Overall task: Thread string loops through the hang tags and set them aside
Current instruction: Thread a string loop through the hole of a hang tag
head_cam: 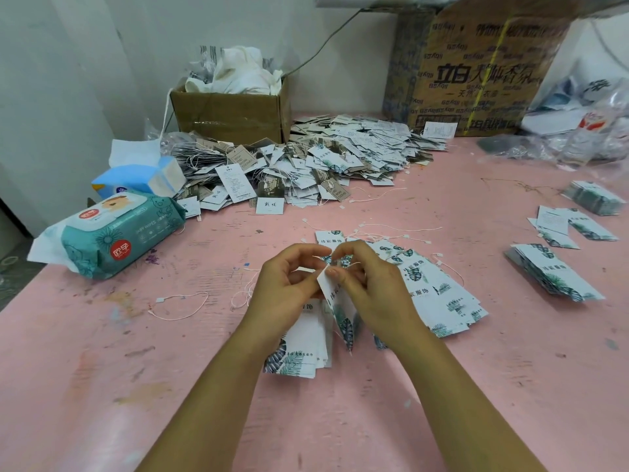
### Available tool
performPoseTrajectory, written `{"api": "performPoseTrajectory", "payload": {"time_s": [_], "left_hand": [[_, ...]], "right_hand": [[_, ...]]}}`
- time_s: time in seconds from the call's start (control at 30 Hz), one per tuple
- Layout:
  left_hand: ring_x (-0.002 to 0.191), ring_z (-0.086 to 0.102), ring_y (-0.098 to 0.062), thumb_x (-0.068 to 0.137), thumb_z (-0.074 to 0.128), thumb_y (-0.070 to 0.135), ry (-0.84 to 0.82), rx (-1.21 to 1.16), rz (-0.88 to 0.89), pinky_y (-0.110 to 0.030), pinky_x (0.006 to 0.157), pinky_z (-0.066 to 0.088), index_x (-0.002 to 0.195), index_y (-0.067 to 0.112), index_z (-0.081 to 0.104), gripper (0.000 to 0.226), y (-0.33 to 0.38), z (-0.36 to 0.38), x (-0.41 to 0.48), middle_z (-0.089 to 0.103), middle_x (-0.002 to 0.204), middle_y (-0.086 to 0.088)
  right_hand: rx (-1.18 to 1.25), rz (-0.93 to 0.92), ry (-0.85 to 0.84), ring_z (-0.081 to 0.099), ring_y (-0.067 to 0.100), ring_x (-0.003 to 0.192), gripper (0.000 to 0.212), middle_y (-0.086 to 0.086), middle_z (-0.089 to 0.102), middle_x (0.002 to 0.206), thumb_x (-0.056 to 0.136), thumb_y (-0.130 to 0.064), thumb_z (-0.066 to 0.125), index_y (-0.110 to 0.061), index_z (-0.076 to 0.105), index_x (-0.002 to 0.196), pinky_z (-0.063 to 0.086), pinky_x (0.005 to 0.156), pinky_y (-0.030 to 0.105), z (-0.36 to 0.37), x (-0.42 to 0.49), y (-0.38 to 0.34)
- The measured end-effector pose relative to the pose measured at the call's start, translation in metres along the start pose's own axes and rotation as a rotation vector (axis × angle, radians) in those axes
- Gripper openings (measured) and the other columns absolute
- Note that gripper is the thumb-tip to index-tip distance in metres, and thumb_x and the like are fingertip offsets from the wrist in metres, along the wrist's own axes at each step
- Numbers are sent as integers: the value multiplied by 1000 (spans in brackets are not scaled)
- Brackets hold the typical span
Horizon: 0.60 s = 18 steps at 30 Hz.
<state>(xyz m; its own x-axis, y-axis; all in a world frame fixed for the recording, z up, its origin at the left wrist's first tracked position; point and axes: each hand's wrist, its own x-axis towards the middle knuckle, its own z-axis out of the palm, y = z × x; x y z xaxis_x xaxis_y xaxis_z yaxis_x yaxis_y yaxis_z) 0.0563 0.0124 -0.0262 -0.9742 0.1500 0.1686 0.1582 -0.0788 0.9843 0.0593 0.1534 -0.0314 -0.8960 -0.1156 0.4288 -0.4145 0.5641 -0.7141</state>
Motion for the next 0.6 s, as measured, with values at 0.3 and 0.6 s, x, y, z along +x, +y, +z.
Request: {"api": "performPoseTrajectory", "payload": {"time_s": [0.3, 0.6], "left_hand": [[69, 59, -8, 86, 55, -9, 87, 157, 44, -20, 58, 52, 89, 28, 63, 38, -6, 1, 3, 60, 78, 7], [75, 65, -11, 86, 52, -12, 221, -159, 31, -20, 72, 54, 89, 15, 64, 29, 0, -4, 6, 60, 73, 4]], "right_hand": [[-71, -36, -21, 52, 13, 71, 12, -3, 62, 78, 92, -19, 56, -13, 66, 94, 40, 64, 30, -3, 1, 3], [-4, 11, 10, 48, 0, 57, 12, -15, 50, 57, 88, -23, 61, -19, 65, 99, 34, 53, 15, -4, 0, 6]]}}
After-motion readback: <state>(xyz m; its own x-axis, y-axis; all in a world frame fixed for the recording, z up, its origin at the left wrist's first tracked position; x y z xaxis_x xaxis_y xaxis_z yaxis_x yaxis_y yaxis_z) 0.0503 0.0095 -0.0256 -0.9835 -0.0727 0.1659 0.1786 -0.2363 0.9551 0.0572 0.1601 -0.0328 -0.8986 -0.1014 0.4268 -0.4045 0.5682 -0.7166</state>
